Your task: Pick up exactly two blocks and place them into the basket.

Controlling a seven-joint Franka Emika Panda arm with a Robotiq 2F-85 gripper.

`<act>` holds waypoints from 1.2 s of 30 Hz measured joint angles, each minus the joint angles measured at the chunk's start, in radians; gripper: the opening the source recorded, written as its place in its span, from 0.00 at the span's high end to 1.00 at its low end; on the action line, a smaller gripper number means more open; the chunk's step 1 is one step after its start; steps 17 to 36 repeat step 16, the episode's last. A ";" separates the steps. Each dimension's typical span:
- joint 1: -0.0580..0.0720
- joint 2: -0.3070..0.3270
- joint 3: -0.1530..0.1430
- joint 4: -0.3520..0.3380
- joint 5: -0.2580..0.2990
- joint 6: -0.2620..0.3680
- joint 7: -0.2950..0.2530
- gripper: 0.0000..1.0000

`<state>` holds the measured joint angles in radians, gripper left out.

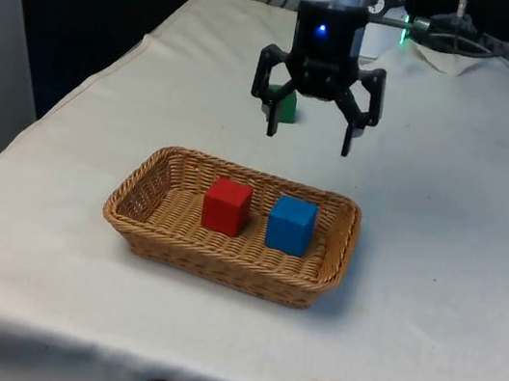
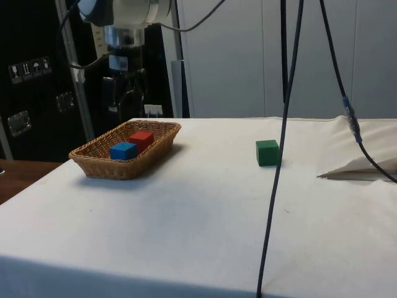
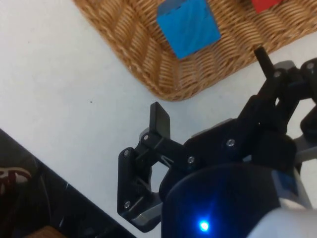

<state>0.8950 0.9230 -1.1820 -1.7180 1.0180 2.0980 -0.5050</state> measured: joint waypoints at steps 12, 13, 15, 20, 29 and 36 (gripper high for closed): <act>0.026 -0.009 0.013 0.000 0.001 -0.008 0.019 0.00; 0.027 -0.009 0.013 0.002 0.001 -0.010 0.020 0.00; 0.029 -0.009 0.015 0.005 0.001 -0.015 0.022 0.00; 0.029 -0.009 0.015 0.005 0.001 -0.015 0.022 0.00; 0.029 -0.009 0.015 0.005 0.001 -0.015 0.022 0.00; 0.029 -0.009 0.015 0.005 0.001 -0.015 0.022 0.00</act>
